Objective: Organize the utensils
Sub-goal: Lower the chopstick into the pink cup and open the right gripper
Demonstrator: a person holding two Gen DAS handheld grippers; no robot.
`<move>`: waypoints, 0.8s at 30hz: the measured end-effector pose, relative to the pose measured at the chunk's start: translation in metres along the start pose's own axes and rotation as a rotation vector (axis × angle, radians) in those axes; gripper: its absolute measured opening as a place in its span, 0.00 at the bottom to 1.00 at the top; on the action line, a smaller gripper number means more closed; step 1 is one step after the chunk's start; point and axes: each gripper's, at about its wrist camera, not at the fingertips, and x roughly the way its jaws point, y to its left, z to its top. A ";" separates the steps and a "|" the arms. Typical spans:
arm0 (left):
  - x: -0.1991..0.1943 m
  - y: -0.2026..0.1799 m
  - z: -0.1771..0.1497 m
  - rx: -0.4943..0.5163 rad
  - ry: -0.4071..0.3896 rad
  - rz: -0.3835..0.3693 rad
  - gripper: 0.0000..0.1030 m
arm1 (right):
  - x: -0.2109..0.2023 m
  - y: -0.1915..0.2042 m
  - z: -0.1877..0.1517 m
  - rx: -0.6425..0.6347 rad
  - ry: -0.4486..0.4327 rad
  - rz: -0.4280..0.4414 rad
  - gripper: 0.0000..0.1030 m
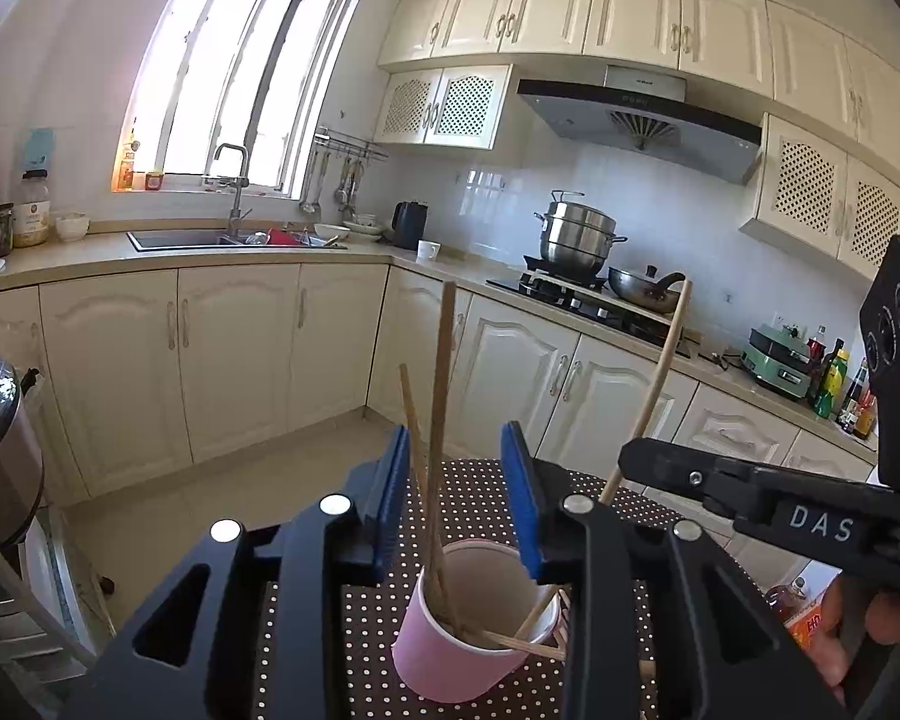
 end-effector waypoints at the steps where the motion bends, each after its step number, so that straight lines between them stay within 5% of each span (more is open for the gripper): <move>1: -0.001 0.000 0.000 0.000 0.003 0.001 0.32 | 0.000 -0.001 -0.001 0.007 0.004 -0.001 0.06; 15: -0.028 0.008 -0.004 -0.008 0.021 0.003 0.37 | -0.017 0.001 -0.007 0.041 0.010 -0.020 0.07; 17: -0.031 0.008 -0.005 -0.010 0.028 0.003 0.39 | -0.020 0.001 -0.008 0.044 0.014 -0.022 0.14; 19: -0.035 0.008 -0.007 -0.011 0.035 0.008 0.39 | -0.024 0.002 -0.009 0.046 0.004 -0.031 0.44; 20: -0.037 0.008 -0.007 -0.011 0.037 0.010 0.39 | -0.027 0.002 -0.010 0.046 -0.007 -0.036 0.50; 24: -0.048 0.007 -0.012 -0.002 0.045 0.015 0.39 | -0.038 0.002 -0.014 0.048 -0.020 -0.038 0.50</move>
